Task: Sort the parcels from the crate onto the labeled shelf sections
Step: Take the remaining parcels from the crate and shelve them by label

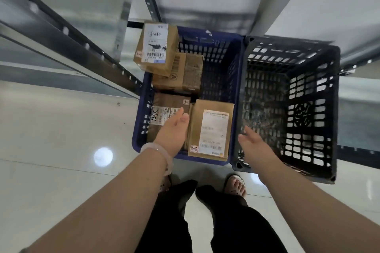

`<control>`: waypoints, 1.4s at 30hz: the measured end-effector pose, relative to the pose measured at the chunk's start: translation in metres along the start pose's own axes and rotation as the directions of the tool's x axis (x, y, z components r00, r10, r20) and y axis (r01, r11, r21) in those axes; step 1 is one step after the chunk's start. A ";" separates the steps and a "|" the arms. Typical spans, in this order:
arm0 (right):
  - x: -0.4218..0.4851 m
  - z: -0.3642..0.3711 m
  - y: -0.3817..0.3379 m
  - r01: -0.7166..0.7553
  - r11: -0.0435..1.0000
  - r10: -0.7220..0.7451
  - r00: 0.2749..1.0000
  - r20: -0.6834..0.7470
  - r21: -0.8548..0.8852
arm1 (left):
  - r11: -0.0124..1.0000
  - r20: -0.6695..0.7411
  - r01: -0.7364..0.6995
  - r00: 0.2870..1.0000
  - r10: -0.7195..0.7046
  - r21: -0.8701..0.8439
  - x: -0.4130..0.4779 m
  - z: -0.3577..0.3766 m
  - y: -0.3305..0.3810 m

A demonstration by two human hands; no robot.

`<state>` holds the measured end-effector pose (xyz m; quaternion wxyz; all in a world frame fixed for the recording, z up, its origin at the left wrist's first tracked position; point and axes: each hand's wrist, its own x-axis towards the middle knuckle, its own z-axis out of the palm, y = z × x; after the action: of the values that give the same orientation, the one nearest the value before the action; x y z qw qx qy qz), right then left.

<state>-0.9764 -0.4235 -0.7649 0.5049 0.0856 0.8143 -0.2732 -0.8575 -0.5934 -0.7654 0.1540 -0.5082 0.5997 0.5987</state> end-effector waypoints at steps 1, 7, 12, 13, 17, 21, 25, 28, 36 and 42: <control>0.012 0.008 0.004 -0.015 1.000 0.015 1.000 0.007 0.013 | 1.000 0.012 0.023 1.000 -0.023 -0.005 0.012 0.005 -0.009; 0.062 0.040 0.021 -0.041 0.995 0.037 0.998 0.042 0.088 | 0.971 0.086 0.225 0.972 -0.217 -0.085 0.063 0.031 -0.044; 0.056 0.039 0.009 -0.006 0.985 0.001 1.000 0.030 0.175 | 0.953 0.084 0.233 0.972 -0.221 -0.192 0.063 0.033 -0.043; 0.048 0.035 0.005 0.012 0.982 -0.017 1.000 0.024 0.188 | 0.960 0.079 0.203 0.978 -0.191 -0.194 0.056 0.030 -0.034; -0.011 0.009 -0.023 0.069 0.958 -0.071 0.997 -0.003 0.278 | 0.978 0.076 0.060 0.996 -0.046 -0.198 0.009 0.012 0.015; -0.098 -0.032 -0.061 0.129 0.915 -0.110 0.991 -0.071 0.383 | 0.972 0.074 -0.163 0.981 0.178 -0.170 -0.068 -0.012 0.090; -0.195 -0.072 -0.097 0.267 0.884 -0.239 0.964 -0.121 0.385 | 0.922 0.045 -0.367 0.926 0.375 -0.120 -0.154 -0.042 0.161; -0.266 -0.108 -0.127 0.405 0.857 -0.372 0.914 -0.161 0.319 | 0.893 0.064 -0.444 0.891 0.449 -0.074 -0.216 -0.071 0.211; -0.400 -0.208 -0.204 0.542 0.671 -0.588 0.805 -0.081 0.506 | 0.790 0.208 -0.602 0.792 0.574 0.113 -0.351 -0.125 0.320; -0.444 -0.221 -0.218 0.575 0.379 -0.616 0.742 -0.266 0.725 | 0.709 -0.126 -0.706 0.704 0.699 -0.011 -0.400 -0.135 0.364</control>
<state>-1.0277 -0.4278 -0.2253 0.3040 -0.0121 0.5781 -0.7572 -0.9154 -0.6266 -0.2120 -0.1345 -0.2788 0.7379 0.5998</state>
